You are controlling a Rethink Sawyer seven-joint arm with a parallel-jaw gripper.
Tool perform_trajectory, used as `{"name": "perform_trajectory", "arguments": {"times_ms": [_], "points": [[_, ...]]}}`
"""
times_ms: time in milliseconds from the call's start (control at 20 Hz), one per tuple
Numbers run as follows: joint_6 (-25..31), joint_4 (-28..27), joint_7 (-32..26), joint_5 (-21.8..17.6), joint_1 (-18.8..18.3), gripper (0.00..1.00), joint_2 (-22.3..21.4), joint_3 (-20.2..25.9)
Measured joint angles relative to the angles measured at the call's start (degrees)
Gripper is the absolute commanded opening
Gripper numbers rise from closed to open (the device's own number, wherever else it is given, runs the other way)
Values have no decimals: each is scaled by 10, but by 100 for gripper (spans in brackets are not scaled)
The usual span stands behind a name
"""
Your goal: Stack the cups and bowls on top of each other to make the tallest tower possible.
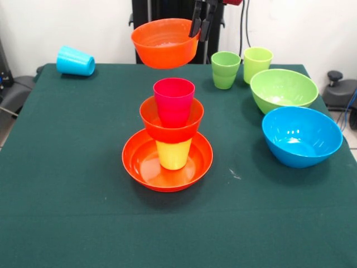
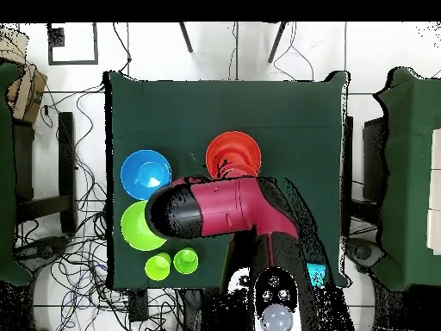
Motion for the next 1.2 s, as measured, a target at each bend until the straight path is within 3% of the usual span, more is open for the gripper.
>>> {"name": "perform_trajectory", "arguments": {"times_ms": [1200], "points": [[0, 0, 0, 1, 35, 0, 0, -32]]}}
